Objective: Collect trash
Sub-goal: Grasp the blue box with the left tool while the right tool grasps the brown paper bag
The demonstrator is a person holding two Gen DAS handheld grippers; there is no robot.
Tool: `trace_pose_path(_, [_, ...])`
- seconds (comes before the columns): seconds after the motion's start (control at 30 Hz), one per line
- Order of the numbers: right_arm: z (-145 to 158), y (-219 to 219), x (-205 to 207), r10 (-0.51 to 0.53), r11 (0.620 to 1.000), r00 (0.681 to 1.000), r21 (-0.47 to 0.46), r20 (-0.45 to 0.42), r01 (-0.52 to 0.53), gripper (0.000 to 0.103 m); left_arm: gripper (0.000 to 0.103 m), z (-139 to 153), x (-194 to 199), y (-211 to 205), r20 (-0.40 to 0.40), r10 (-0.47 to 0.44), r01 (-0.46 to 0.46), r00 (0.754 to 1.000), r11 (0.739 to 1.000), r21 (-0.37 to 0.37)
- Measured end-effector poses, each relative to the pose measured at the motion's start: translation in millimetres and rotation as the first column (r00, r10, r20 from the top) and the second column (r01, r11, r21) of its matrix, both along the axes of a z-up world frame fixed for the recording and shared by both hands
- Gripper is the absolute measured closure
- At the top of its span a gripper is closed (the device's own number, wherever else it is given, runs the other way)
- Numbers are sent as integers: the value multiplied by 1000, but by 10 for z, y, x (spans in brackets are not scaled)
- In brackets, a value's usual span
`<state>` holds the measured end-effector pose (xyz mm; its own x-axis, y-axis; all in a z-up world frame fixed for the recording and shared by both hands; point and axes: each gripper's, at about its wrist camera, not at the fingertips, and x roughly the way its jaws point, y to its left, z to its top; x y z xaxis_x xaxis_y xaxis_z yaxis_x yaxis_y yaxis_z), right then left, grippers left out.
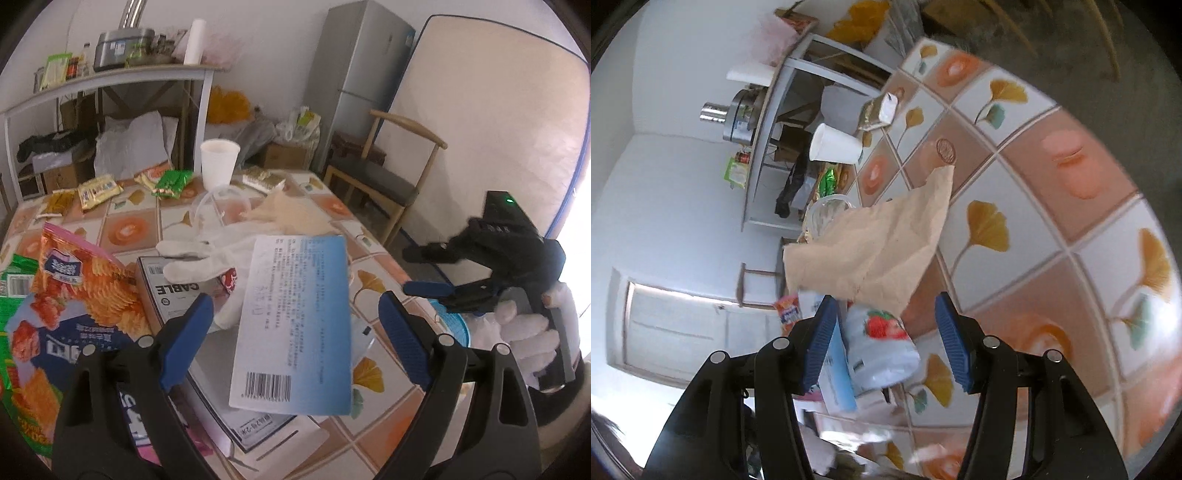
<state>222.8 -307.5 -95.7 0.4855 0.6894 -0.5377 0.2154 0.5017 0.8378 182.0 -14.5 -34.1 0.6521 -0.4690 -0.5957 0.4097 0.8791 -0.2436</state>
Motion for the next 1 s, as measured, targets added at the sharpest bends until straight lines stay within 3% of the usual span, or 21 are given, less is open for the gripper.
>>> trace_pose_path(0.23, [-407, 130, 443, -4, 990, 995, 137, -103, 19, 49, 16, -144, 128, -29, -83, -8, 7, 997, 1000, -6])
trace_pose_path(0.37, [-559, 220, 573, -7, 985, 989, 168, -149, 33, 49, 16, -205, 171, -58, -114, -2, 3, 994, 1000, 10])
trace_pose_path(0.6, [-616, 256, 631, -35, 980, 987, 187, -155, 64, 49, 16, -299, 217, -61, -161, -9, 8, 987, 1000, -6])
trace_pose_path(0.83, [-622, 147, 565, -63, 962, 987, 253, -150, 100, 49, 33, -289, 185, -69, -150, -16, 14, 988, 1000, -14])
trace_pose_path(1.0, [-616, 126, 596, -81, 964, 983, 238, -166, 120, 49, 33, -289, 180, -56, -147, -12, 10, 989, 1000, -16])
